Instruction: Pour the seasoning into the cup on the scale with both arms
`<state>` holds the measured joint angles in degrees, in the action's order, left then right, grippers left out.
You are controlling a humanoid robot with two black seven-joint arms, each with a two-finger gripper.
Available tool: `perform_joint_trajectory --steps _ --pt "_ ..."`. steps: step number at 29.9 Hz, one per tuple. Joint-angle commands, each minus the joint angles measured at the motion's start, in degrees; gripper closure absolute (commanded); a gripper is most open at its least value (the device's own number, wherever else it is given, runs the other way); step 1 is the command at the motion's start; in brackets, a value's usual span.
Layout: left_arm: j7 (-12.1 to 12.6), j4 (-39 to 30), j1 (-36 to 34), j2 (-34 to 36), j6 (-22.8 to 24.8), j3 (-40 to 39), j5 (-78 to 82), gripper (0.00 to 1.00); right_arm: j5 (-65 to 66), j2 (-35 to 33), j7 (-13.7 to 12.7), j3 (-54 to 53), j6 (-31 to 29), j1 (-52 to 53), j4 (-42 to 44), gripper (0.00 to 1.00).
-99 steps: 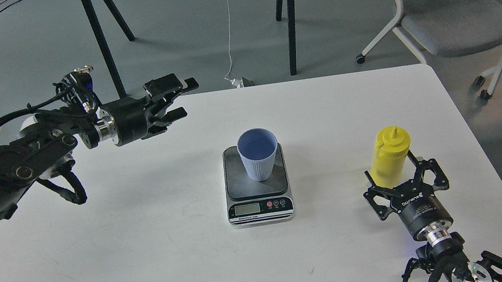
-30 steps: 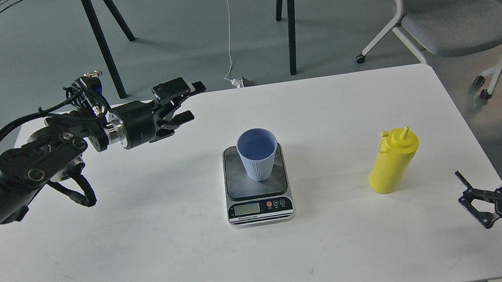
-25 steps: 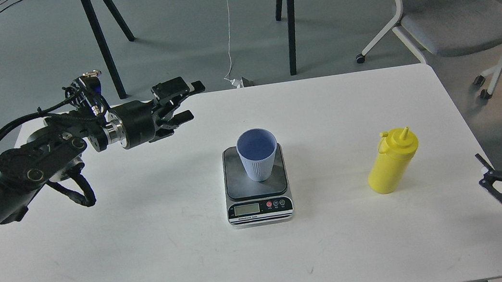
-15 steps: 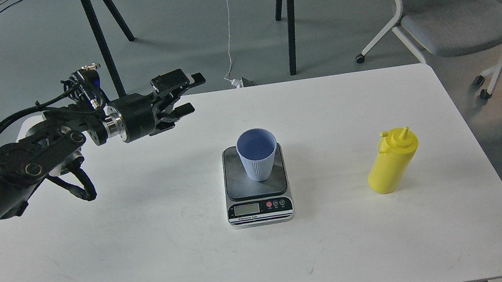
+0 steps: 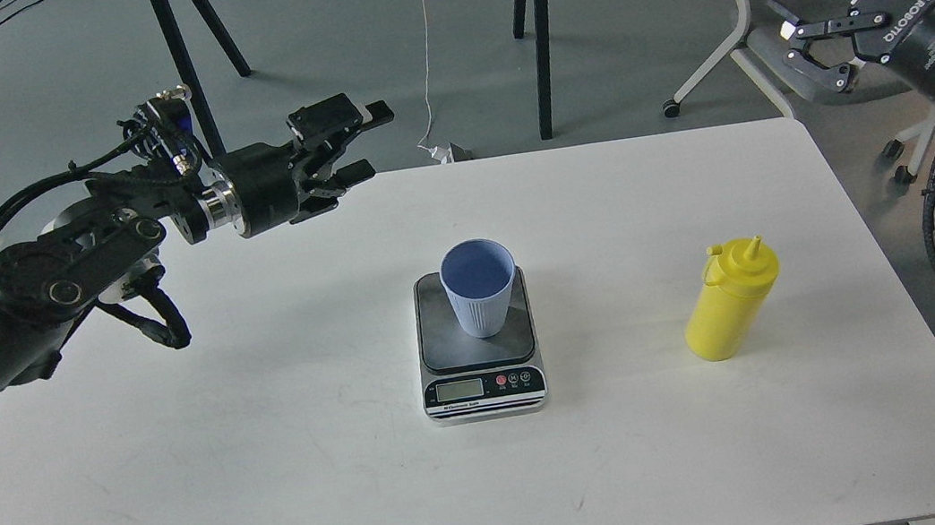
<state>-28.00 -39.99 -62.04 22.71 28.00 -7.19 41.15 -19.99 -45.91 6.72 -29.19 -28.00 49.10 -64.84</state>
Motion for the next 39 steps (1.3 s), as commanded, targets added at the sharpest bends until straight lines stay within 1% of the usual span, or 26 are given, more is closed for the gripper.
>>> perform_joint_trajectory --steps 1,6,11,16,21,26,29,33,39 --pt "0.0 0.0 -0.2 0.6 0.0 -0.7 -0.2 0.01 1.7 4.4 -0.8 0.7 0.0 1.4 3.1 0.02" --pt "0.0 -0.3 0.3 2.3 0.0 -2.5 -0.5 0.01 5.3 9.6 -0.7 0.7 0.0 2.1 9.1 0.01" --pt "0.0 -0.2 0.8 3.4 0.0 -7.6 -0.7 0.01 5.7 12.6 -0.7 0.4 0.0 2.9 12.7 0.01" --pt "0.0 0.3 0.8 2.6 0.0 -12.8 -1.5 0.01 5.7 14.9 -0.5 -0.1 0.0 3.0 15.0 0.01" --pt "0.0 0.8 -0.9 1.4 0.0 -16.4 -1.9 0.01 5.6 15.1 -0.4 -0.3 0.0 2.5 15.4 0.01" --pt "0.0 4.5 -5.7 -1.8 0.0 -16.6 -3.5 0.01 5.5 15.0 0.0 -0.8 0.0 1.7 16.4 0.01" --pt "0.0 4.9 -7.7 -2.3 0.0 -16.5 -4.1 0.01 5.4 14.0 0.0 -2.9 0.0 -0.8 16.1 0.01" --pt "0.0 5.4 -7.9 -2.7 0.0 -16.5 -4.1 0.01 5.4 12.2 0.1 -6.1 0.0 -3.7 15.9 0.01" --pt "0.0 6.4 -7.9 -5.5 0.0 -16.6 -4.2 0.01 5.5 12.0 0.2 -6.8 0.0 -4.7 15.9 0.01"
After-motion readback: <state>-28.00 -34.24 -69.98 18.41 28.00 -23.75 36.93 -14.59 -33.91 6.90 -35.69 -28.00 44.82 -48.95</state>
